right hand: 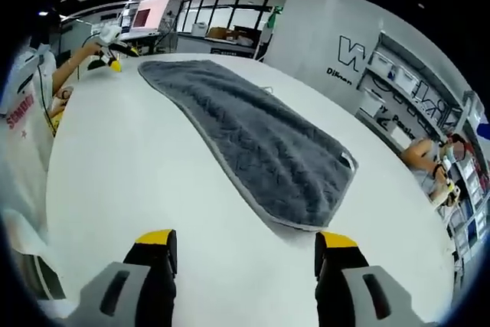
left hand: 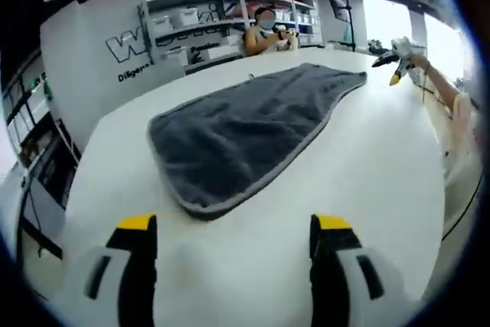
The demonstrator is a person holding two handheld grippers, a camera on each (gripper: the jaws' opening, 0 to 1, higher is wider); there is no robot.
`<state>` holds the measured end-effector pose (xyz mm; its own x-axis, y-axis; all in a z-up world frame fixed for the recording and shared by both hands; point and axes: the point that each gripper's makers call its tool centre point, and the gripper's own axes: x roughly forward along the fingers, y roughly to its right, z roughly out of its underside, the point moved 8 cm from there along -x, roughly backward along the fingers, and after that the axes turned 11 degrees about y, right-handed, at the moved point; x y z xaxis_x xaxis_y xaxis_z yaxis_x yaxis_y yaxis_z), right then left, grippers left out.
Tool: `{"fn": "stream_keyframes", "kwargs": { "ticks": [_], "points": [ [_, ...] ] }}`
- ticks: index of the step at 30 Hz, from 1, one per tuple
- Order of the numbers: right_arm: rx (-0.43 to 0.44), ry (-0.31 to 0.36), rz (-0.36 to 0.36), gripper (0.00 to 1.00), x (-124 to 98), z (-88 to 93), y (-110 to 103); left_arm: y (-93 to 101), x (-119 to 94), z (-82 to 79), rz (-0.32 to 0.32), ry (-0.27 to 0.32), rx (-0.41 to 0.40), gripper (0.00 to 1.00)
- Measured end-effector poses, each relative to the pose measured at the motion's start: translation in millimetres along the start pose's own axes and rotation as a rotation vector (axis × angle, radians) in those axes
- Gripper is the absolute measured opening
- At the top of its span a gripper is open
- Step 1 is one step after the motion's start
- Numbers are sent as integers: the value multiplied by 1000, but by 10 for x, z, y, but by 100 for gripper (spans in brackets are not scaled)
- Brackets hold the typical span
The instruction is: Fold the towel on the table until its edges align and the towel forms a compact rectangular stack.
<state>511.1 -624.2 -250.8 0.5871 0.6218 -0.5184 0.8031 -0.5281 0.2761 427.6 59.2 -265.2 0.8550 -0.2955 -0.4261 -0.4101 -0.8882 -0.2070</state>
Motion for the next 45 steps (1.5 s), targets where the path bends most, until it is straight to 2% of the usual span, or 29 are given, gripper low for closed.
{"fn": "stream_keyframes", "kwargs": {
  "ticks": [6,12,15,18,22,26,31,38,42,45],
  "points": [
    [24,19,31,74,50,50,132,-181,33,23,-74,-21,42,85],
    [-2,-23,52,72,107,142,235,-310,69,44,-106,-24,42,83],
    [-21,-43,92,70,127,169,331,-348,98,37,-114,-20,48,83],
    [-49,-49,107,70,149,186,398,-375,120,41,-117,-21,58,81],
    [-127,-54,143,69,194,190,494,-425,161,56,-119,-28,71,78],
    [-199,-93,179,63,229,197,596,-473,219,67,-123,-29,85,78],
    [-211,-81,175,60,286,177,634,-490,286,46,-112,-10,122,76],
    [-300,-58,119,53,401,68,567,-499,345,16,-79,12,169,71],
    [-302,-70,104,50,442,74,571,-440,348,5,-42,6,206,62],
    [-305,-72,89,45,454,85,568,-346,357,-11,33,1,284,50]
  ]
}}
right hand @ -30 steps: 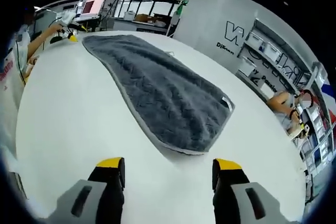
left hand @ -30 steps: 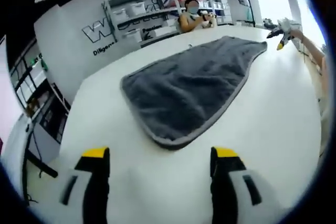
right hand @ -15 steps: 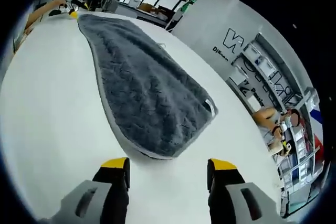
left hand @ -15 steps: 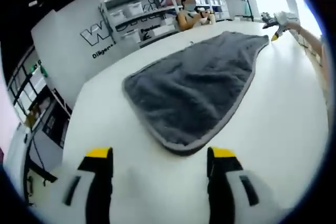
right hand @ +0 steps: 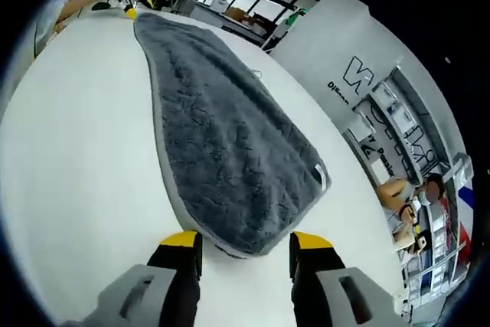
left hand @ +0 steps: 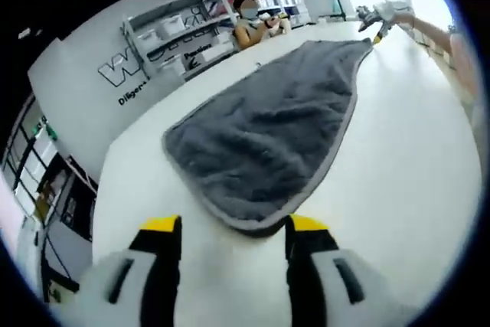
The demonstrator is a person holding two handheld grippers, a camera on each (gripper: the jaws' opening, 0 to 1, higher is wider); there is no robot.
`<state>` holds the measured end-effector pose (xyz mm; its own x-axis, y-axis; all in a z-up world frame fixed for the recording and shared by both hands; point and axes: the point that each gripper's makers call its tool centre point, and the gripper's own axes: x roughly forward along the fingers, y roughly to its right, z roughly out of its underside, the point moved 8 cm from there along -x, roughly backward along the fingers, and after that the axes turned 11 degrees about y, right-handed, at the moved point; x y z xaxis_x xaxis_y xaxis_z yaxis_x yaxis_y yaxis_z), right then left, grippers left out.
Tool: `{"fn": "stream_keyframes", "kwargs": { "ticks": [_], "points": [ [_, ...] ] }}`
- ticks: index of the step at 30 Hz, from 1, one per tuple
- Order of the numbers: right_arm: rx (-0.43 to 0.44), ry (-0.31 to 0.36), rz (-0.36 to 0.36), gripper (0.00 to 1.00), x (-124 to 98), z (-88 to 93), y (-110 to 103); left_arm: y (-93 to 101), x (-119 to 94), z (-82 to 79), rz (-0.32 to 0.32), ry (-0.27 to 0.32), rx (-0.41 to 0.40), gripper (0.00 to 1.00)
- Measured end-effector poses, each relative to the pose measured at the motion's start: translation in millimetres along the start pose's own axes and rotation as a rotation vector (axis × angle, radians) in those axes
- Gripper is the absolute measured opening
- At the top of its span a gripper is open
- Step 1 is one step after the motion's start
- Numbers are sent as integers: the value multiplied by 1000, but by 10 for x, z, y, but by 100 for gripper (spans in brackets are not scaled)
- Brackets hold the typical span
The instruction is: Fold the towel on the table until its edges align and the towel forms a compact rectangular stack.
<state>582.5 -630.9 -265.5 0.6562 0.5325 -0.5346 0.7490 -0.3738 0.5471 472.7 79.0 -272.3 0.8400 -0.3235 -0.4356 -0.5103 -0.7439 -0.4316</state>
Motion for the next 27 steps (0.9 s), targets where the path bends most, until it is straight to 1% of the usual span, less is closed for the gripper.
{"fn": "stream_keyframes", "kwargs": {
  "ticks": [1,3,7,10,12,14,16,17,20,22,24,27],
  "points": [
    [0,0,-10,42,6,1,-8,20,6,-18,16,0,31,47],
    [-2,0,-28,37,17,7,-21,39,20,-54,17,5,58,49],
    [4,-5,-56,28,38,26,-30,65,44,-74,47,21,53,48],
    [11,-3,-76,23,50,33,-47,84,58,-82,72,23,59,44],
    [9,-6,-79,22,54,32,-48,100,64,-85,95,19,60,40],
    [11,-8,-85,21,60,38,-43,115,74,-75,129,17,46,34],
    [15,-8,-90,18,64,44,-50,126,81,-72,146,17,40,29],
    [17,-8,-92,17,66,46,-52,129,87,-72,150,18,39,28],
    [22,-7,-92,16,63,46,-60,96,104,-66,136,20,32,30],
    [22,-13,-96,14,59,53,-67,87,113,-62,137,22,20,29],
    [22,-20,-99,11,57,61,-74,75,124,-56,140,20,10,27],
    [14,-26,-109,6,57,70,-93,94,140,-57,156,9,0,20]
  ]
}}
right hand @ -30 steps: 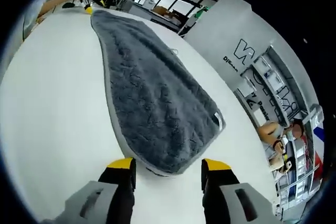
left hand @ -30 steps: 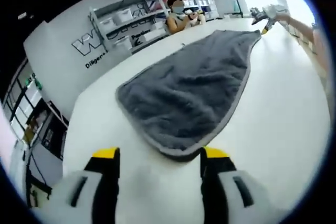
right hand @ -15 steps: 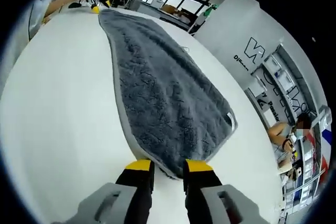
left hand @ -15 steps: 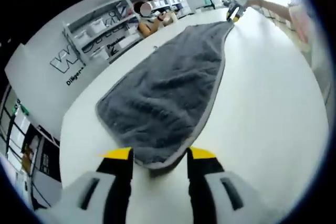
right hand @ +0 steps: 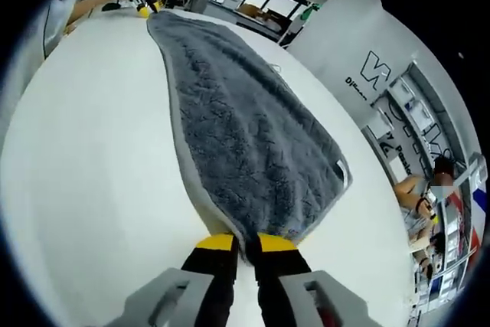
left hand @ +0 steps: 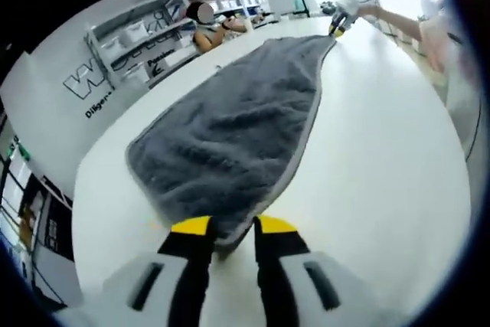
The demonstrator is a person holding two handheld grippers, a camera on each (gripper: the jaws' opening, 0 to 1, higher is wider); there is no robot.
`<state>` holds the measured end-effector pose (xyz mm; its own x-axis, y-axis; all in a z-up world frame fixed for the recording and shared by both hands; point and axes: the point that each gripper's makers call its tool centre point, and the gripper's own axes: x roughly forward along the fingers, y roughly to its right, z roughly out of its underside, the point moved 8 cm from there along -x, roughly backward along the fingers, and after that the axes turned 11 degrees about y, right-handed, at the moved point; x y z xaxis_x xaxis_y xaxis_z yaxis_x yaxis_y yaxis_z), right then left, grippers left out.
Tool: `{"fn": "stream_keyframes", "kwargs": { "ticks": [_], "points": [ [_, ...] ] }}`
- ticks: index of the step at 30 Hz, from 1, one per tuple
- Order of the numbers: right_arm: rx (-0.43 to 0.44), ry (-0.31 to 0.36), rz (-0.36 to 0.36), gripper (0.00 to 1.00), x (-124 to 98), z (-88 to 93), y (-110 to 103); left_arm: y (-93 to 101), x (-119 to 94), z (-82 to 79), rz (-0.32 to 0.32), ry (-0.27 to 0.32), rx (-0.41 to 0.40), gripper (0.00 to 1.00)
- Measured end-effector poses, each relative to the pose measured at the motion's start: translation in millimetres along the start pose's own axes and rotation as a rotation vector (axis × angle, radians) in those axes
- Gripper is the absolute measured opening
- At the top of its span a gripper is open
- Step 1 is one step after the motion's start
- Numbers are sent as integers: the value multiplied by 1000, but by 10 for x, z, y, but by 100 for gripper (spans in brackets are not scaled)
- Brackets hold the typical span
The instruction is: Fold the towel on the table until its edges align and the towel forms a compact rectangular stack.
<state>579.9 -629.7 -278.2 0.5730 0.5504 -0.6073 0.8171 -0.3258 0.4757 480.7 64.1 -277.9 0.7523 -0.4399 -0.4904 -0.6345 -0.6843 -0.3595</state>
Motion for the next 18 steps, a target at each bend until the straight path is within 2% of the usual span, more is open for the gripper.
{"fn": "stream_keyframes", "kwargs": {
  "ticks": [4,9,13,16,18],
  "points": [
    [12,6,-10,4,-3,10,-11,13,19,-2,34,-15,-42,11],
    [17,13,-8,4,-11,18,-16,-29,37,6,41,-18,-93,9],
    [23,22,0,4,-18,27,-18,-25,46,8,47,-19,-95,7],
    [30,26,2,4,-19,28,-12,-3,49,-19,46,-37,-44,8],
    [30,26,3,4,-18,17,-11,-8,46,-19,52,-44,-44,8]
  ]
}}
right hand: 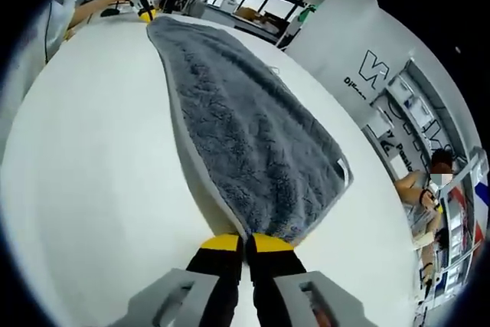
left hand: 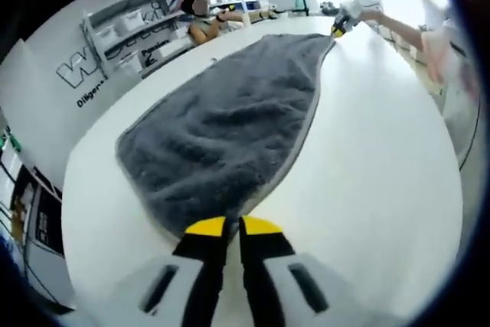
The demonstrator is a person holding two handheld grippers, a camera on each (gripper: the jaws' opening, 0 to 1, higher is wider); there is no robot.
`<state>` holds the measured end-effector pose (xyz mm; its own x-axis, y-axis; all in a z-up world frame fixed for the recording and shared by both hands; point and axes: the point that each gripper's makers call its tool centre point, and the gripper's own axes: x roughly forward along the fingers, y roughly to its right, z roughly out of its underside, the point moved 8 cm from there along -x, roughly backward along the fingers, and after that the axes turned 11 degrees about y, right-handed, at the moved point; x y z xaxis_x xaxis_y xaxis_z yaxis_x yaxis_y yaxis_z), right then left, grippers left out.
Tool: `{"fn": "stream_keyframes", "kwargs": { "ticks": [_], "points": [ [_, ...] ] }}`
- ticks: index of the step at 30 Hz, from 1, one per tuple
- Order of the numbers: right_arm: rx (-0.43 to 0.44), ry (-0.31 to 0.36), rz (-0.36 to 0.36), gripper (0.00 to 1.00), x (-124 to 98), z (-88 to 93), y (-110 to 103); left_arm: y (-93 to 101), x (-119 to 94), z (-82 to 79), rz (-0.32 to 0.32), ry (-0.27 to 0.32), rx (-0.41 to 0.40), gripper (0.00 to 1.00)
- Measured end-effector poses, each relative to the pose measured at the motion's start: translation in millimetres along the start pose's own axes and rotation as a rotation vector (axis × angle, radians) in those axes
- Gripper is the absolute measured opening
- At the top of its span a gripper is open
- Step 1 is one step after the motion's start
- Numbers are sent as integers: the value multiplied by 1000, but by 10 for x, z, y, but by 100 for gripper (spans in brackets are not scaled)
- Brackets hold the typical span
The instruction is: Fold the towel on the table until its edges align and the towel forms a compact rectangular stack.
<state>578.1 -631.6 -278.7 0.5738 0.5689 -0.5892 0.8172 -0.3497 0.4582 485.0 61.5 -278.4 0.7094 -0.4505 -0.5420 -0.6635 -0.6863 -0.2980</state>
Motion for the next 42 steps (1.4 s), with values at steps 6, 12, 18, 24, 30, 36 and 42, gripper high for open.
{"fn": "stream_keyframes", "kwargs": {
  "ticks": [6,12,18,24,30,36,42],
  "points": [
    [0,12,13,4,-41,-19,13,-39,38,13,13,11,-65,4],
    [24,18,-1,3,-55,9,-17,-74,62,0,5,-2,-185,2],
    [29,32,6,2,-110,-44,-20,-44,49,3,11,-3,-250,2],
    [61,48,17,2,-214,-43,-37,78,-48,16,54,-9,-299,2],
    [79,37,-11,2,-306,42,-140,211,-152,38,103,-15,-302,2],
    [87,52,-11,2,-436,69,-205,313,-232,39,139,-32,-294,2],
    [83,51,-22,2,-485,77,-237,393,-295,41,174,-45,-292,2]
  ]
}}
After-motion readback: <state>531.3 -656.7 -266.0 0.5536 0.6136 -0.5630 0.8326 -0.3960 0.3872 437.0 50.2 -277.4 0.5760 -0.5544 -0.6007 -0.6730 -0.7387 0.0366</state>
